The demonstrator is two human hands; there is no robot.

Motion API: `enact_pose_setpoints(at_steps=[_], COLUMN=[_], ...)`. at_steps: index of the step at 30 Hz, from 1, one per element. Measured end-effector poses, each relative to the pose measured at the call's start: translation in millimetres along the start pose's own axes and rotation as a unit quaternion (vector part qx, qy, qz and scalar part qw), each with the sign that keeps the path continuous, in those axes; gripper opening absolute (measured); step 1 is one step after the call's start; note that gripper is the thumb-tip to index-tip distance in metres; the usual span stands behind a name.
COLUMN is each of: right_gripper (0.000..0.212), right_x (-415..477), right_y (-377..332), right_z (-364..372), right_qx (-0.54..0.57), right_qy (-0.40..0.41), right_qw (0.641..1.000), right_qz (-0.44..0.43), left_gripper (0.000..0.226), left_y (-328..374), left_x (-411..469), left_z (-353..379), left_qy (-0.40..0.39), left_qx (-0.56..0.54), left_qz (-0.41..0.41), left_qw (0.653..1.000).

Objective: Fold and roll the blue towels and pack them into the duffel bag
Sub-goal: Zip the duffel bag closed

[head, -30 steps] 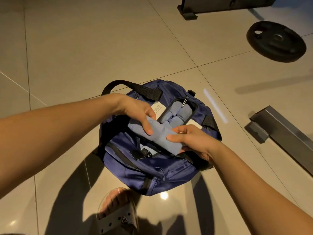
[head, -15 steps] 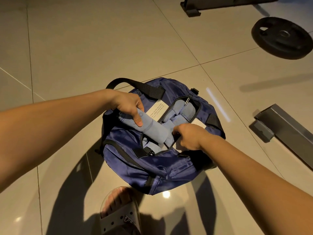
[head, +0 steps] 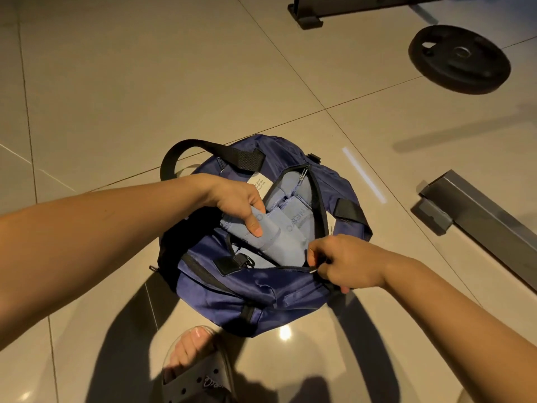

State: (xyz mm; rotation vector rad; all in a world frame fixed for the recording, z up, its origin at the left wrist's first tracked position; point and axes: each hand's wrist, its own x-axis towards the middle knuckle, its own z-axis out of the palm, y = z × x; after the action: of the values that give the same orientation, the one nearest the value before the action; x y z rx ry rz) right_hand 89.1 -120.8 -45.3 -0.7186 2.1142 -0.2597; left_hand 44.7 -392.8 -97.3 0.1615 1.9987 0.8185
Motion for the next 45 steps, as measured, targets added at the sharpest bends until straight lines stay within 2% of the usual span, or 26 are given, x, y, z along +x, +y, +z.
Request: enact_pose_setpoints(at_steps=[4, 7, 10, 14, 17, 18, 21, 22, 23, 25, 28, 30, 34, 36, 39, 45], right_gripper=[0.037, 0.04, 0.041, 0.04, 0.038, 0.037, 0.03, 0.025, 0.022, 0.025, 0.019, 0.02, 0.019, 0.017, 0.014, 0.017], right_x=[1.7, -2.5, -5.0, -6.0, -3.9, -2.6, 5.2, 8.1, 11.0, 15.5, 19.7, 19.3, 21.1, 25.6, 34.4, 52.5], right_y=[-3.0, -0.5, 2.3, 5.1, 4.2, 2.4, 2.2, 3.0, 4.3, 7.1, 8.8, 6.4, 2.4, 0.3, -4.3, 6.0], right_z=[-0.8, -2.5, -2.3, -5.3, -5.1, -4.2, 3.5, 6.3, 8.5, 11.3, 12.1, 12.1, 14.5, 15.7, 19.0, 40.3], right_qx=[-0.035, -0.021, -0.008, 0.007, 0.016, 0.012, 0.0, -0.003, -0.004, -0.001, -0.009, -0.011, -0.071, -0.039, 0.021, 0.076], right_qy=[-0.003, -0.017, -0.017, -0.022, -0.023, -0.02, -0.019, -0.019, -0.016, -0.009, -0.006, 0.019, 0.176, 0.228, 0.239, 0.214], right_qw=[0.999, 1.0, 1.0, 1.0, 0.999, 1.0, 0.999, 0.999, 0.999, 1.0, 1.0, 1.0, 0.98, 0.969, 0.965, 0.972], right_qz=[-0.014, -0.012, -0.019, -0.02, -0.017, -0.018, -0.03, -0.029, -0.029, -0.023, -0.012, -0.017, -0.067, -0.091, -0.109, -0.065], left_gripper=[0.025, 0.032, 0.052, 0.03, 0.042, 0.043, 0.026, 0.03, 0.043, 0.063, 0.069, 0.071, 0.086, 0.084, 0.077, 0.077], left_y=[2.7, 2.4, 6.0, 19.2, 27.1, 28.4, 29.2, 28.6, 27.0, 22.4, 15.4, 12.9, 7.9, 10.0, 14.9, 13.6], left_x=[4.8, 10.9, 22.4, 28.7, 31.3, 31.9, 34.0, 33.9, 33.5, 31.2, 27.1, 27.2, 35.7, 35.6, 35.2, 35.0], left_z=[4.4, 8.9, 21.4, 28.2, 31.3, 31.8, 29.8, 30.0, 30.5, 33.1, 34.4, 33.1, 32.6, 32.2, 33.3, 33.2], left_qy=[-0.024, -0.035, -0.047, -0.099, -0.119, -0.115, -0.052, -0.03, -0.016, 0.009, 0.023, 0.026, 0.016, 0.005, 0.006, 0.018], left_qx=[-0.039, -0.065, 0.011, 0.115, 0.157, 0.162, 0.154, 0.16, 0.166, 0.169, 0.154, 0.148, 0.145, 0.148, 0.169, 0.161], left_qz=[0.011, 0.006, -0.008, -0.045, -0.072, -0.069, -0.044, -0.037, -0.035, -0.029, -0.013, -0.01, -0.029, -0.034, -0.027, -0.026], left_qw=[0.999, 0.997, 0.999, 0.987, 0.978, 0.978, 0.986, 0.986, 0.985, 0.985, 0.988, 0.989, 0.989, 0.988, 0.985, 0.986])
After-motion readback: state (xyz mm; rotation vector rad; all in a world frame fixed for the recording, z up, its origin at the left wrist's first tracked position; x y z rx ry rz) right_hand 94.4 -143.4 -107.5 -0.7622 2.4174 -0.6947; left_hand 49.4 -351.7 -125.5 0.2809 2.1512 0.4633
